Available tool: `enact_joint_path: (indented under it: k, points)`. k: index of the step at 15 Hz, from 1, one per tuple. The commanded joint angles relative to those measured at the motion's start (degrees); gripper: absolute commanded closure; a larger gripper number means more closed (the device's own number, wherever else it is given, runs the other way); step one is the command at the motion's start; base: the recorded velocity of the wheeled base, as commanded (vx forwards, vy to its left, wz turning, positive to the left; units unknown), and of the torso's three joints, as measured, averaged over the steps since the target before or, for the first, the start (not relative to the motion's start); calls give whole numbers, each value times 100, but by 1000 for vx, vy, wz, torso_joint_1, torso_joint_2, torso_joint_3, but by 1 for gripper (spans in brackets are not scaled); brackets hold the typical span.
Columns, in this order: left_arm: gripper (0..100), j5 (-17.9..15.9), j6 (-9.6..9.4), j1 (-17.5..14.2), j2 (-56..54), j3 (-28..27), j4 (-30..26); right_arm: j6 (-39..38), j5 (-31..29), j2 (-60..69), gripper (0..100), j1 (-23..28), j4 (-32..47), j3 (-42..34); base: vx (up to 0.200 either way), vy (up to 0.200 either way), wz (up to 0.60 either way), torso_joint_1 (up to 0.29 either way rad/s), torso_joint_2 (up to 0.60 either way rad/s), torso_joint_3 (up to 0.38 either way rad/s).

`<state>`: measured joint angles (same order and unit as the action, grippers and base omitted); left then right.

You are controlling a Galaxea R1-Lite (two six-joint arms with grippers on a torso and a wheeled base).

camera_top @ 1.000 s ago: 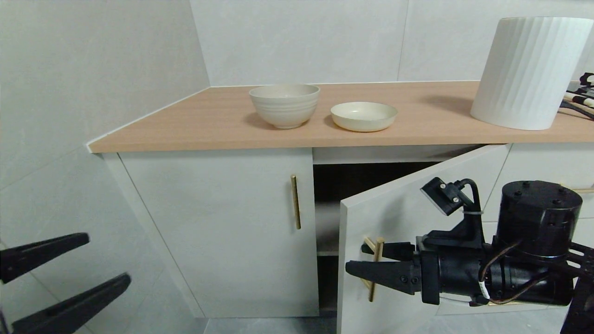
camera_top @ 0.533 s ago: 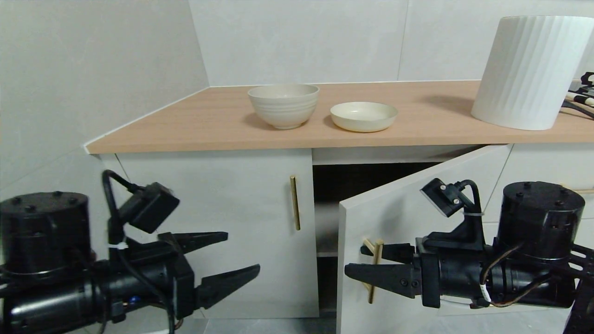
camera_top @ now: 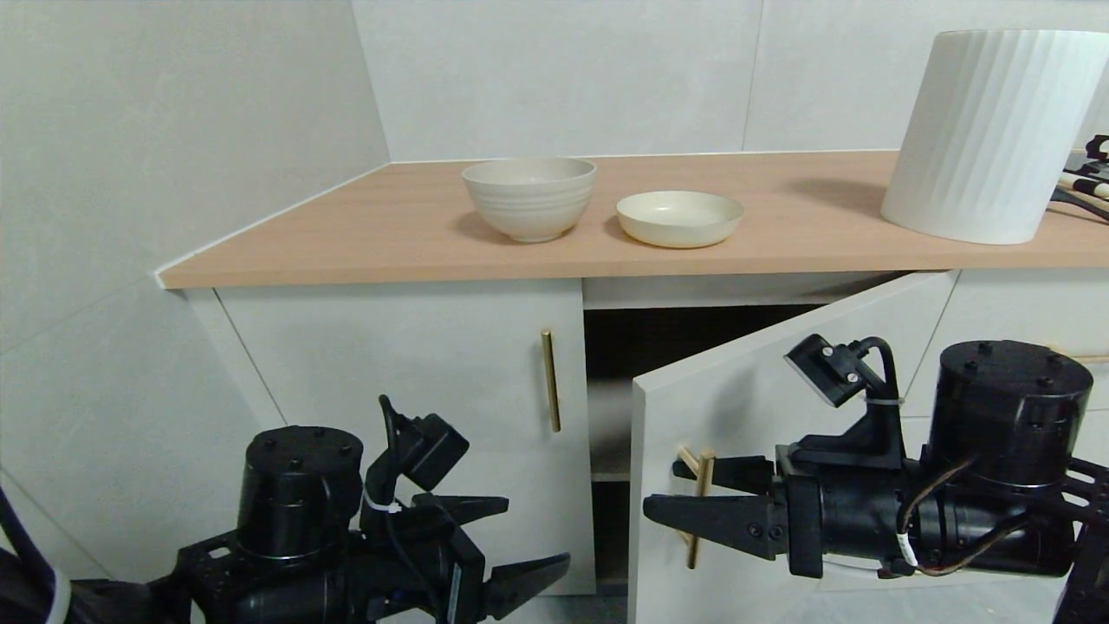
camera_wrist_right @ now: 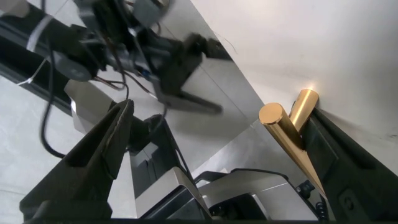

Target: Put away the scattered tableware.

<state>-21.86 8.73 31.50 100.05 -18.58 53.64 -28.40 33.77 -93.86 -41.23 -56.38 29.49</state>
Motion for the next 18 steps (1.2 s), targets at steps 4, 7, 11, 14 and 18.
enact_joint_path:
  k: [4,7,11,14,18]
  points:
    - [0,32,15,128,173,47,33,2,-2,-45,0,1,4,-22,0,0,0,0,0,0]
    - [100,41,15,181,173,65,85,2,-2,-36,0,1,4,-40,0,0,0,0,0,0]
    - [100,41,569,207,349,-32,560,-7,-2,-45,0,1,4,-40,0,0,0,0,0,0]
    - [100,32,788,207,533,-216,1017,2,-2,-28,0,1,4,-40,0,0,0,0,0,0]
    - [100,32,876,207,1307,-1016,1465,-16,-2,8,0,1,4,-40,0,0,0,0,0,0]
